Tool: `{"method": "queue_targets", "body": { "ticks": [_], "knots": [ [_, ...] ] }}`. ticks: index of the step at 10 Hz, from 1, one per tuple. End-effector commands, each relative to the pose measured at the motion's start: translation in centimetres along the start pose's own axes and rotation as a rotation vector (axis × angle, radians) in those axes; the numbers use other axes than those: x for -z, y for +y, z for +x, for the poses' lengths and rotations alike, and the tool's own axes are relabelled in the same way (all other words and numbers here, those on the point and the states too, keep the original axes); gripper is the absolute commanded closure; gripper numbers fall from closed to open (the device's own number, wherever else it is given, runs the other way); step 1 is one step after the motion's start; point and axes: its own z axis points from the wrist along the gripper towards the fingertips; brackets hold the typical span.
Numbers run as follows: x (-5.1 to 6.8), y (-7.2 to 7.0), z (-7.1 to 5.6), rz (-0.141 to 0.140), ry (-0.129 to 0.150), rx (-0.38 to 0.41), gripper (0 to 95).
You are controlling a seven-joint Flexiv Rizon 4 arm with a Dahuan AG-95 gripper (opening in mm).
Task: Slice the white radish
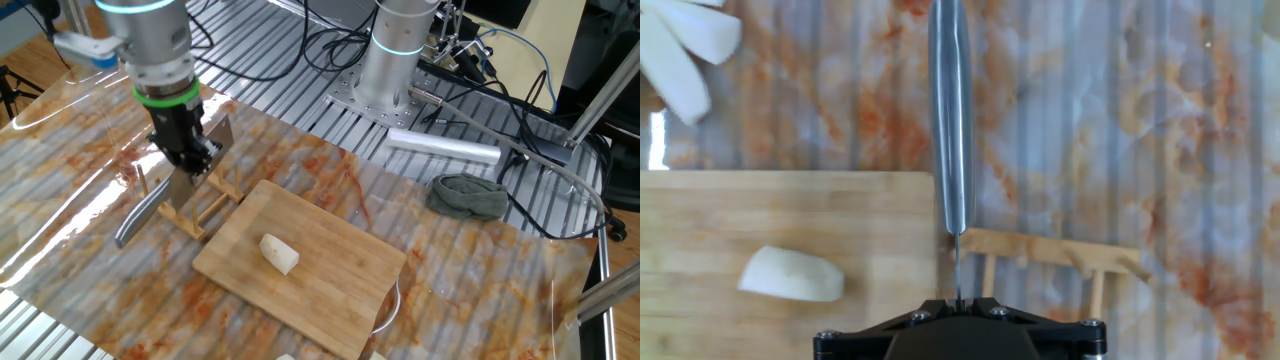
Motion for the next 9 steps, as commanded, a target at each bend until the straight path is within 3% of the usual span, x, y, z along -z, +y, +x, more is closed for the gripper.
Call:
{"method": "queue_targets", "body": {
  "ticks": [1,6,7,9],
  "knots": [
    [0.5,0.9,0.0,0.004,0.001,-0.011,95.0],
    [0.3,6.1,0.0,0.017,0.003,-0.043,95.0],
    [0.1,6.3,0.1,0.020,0.002,-0.044,95.0],
    [-1.6,7.3,0.7,0.024,-0.009,-0.049,95.0]
  ]
}}
